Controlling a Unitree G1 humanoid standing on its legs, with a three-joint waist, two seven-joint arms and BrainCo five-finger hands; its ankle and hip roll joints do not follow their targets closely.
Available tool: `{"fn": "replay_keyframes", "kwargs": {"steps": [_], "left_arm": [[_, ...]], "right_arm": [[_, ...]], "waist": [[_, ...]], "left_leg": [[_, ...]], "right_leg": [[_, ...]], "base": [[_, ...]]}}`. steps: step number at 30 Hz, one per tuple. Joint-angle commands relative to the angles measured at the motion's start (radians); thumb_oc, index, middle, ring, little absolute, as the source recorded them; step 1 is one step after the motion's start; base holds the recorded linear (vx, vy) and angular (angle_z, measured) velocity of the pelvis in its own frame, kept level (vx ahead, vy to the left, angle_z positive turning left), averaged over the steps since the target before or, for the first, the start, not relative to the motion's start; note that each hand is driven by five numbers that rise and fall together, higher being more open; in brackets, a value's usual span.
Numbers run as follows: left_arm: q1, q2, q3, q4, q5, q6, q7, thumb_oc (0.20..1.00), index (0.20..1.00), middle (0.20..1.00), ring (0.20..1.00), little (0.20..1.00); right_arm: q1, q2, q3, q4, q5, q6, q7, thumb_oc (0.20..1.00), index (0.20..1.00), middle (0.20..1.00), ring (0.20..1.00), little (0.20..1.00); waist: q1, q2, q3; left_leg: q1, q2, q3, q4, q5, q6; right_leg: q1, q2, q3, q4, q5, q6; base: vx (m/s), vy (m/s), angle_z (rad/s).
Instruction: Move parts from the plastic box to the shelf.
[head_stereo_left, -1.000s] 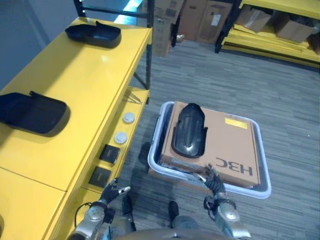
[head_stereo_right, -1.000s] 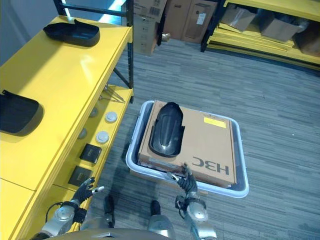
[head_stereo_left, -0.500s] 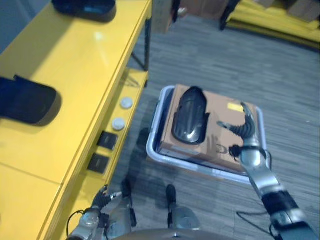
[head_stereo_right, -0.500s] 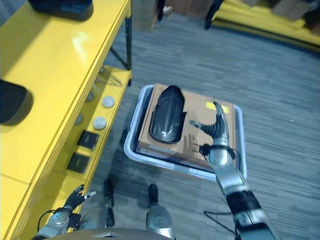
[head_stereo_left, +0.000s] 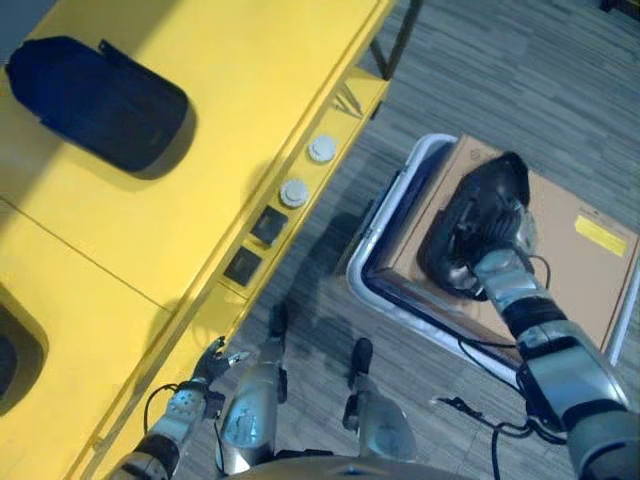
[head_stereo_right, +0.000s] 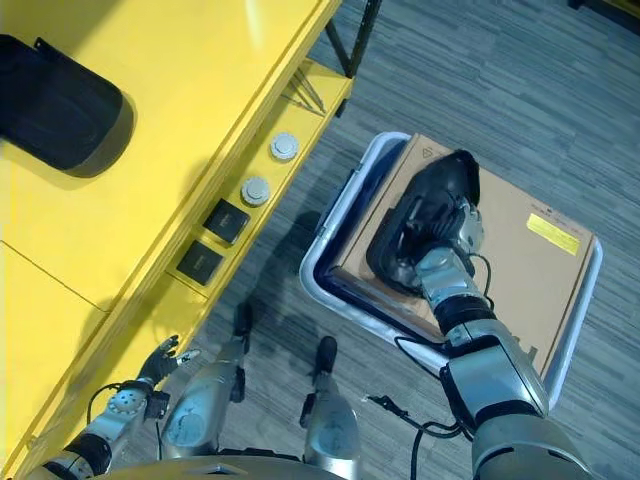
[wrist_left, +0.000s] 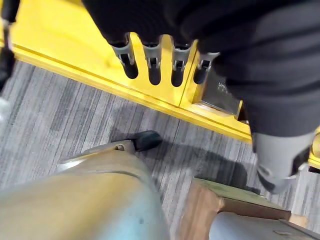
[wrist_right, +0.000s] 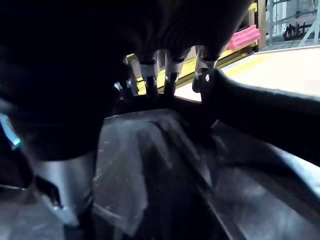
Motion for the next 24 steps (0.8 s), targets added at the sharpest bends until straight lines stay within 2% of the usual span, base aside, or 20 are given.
{"fn": "replay_keyframes", "kwargs": {"steps": [1,3,7,8,9,12,15,18,21,24], "left_arm": [[-0.041,-0.008,-0.073,0.068,-0.027,-0.033,-0.018,1.000,1.000,1.000,1.000,1.000],[-0.042,-0.009,-0.074,0.068,-0.027,-0.034,-0.019,1.000,1.000,1.000,1.000,1.000],[-0.041,-0.016,-0.078,0.074,-0.025,-0.038,-0.019,1.000,1.000,1.000,1.000,1.000],[-0.040,-0.019,-0.076,0.075,-0.022,-0.038,-0.020,1.000,1.000,1.000,1.000,1.000],[-0.035,-0.025,-0.075,0.073,-0.015,-0.038,-0.019,1.000,1.000,1.000,1.000,1.000],[-0.023,-0.026,-0.075,0.065,-0.015,-0.035,-0.014,1.000,1.000,1.000,1.000,1.000],[0.009,-0.030,-0.054,0.049,-0.010,-0.025,-0.006,1.000,1.000,1.000,1.000,1.000],[0.030,-0.038,-0.036,0.041,-0.016,-0.011,0.002,1.000,1.000,1.000,1.000,1.000],[0.045,-0.045,-0.019,0.037,-0.018,-0.002,0.002,1.000,1.000,1.000,1.000,1.000],[0.056,-0.050,-0.014,0.029,-0.013,0.006,0.005,1.000,1.000,1.000,1.000,1.000]], "right_arm": [[0.014,-0.021,0.044,0.090,0.044,0.082,0.001,1.000,1.000,1.000,1.000,1.000],[0.027,0.000,0.051,0.113,0.064,0.106,-0.012,1.000,1.000,1.000,1.000,1.000],[0.059,0.041,0.046,0.156,0.090,0.088,-0.045,1.000,1.000,1.000,1.000,1.000],[0.073,0.054,0.043,0.164,0.108,0.052,-0.074,1.000,1.000,1.000,1.000,1.000],[0.092,0.059,0.031,0.148,0.107,-0.054,-0.137,1.000,1.000,1.000,1.000,1.000],[0.105,0.051,0.011,0.075,0.067,-0.160,-0.217,1.000,1.000,1.000,1.000,1.000],[0.158,0.023,-0.037,-0.103,-0.033,-0.264,-0.326,1.000,1.000,1.000,1.000,1.000],[0.211,-0.005,-0.095,-0.254,-0.094,-0.294,-0.383,1.000,1.000,1.000,1.000,1.000],[0.261,-0.028,-0.154,-0.309,-0.082,-0.336,-0.381,1.000,1.000,1.000,1.000,1.000],[0.296,-0.034,-0.184,-0.318,-0.080,-0.319,-0.352,1.000,1.000,1.000,1.000,1.000]], "waist": [[0.015,0.026,-0.047],[0.015,0.029,-0.049],[0.015,0.035,-0.055],[0.015,0.037,-0.059],[0.012,0.039,-0.065],[0.003,0.040,-0.074],[-0.020,0.038,-0.091],[-0.042,0.035,-0.107],[-0.058,0.034,-0.123],[-0.063,0.035,-0.133]], "left_leg": [[0.060,0.042,-0.017,-0.005,-0.093,-0.061],[0.062,0.043,-0.017,-0.005,-0.093,-0.062],[0.070,0.044,-0.018,-0.005,-0.095,-0.063],[0.073,0.046,-0.017,-0.005,-0.094,-0.065],[0.080,0.049,-0.015,-0.005,-0.095,-0.068],[0.089,0.052,-0.009,-0.005,-0.097,-0.071],[0.105,0.056,0.004,-0.005,-0.100,-0.073],[0.119,0.059,0.015,-0.005,-0.105,-0.073],[0.131,0.062,0.026,-0.005,-0.110,-0.074],[0.140,0.063,0.030,-0.005,-0.113,-0.075]], "right_leg": [[-0.054,-0.063,-0.018,-0.003,0.051,0.040],[-0.051,-0.064,-0.019,-0.003,0.051,0.039],[-0.044,-0.064,-0.019,-0.003,0.050,0.038],[-0.041,-0.065,-0.020,-0.003,0.050,0.038],[-0.035,-0.066,-0.019,-0.003,0.051,0.039],[-0.030,-0.065,-0.015,-0.003,0.050,0.040],[-0.022,-0.060,-0.003,-0.003,0.049,0.043],[-0.015,-0.055,0.010,-0.003,0.046,0.045],[-0.008,-0.053,0.019,-0.003,0.043,0.047],[-0.001,-0.052,0.022,-0.003,0.041,0.046]], "base": [[0.00,-0.003,0.15],[-0.01,0.001,0.07],[0.00,0.000,0.00],[0.00,0.000,0.00],[0.00,0.000,0.00],[0.00,0.000,0.00],[0.03,0.015,-0.06],[0.04,0.022,-0.13],[0.05,0.023,-0.13],[0.03,0.010,-0.09]]}}
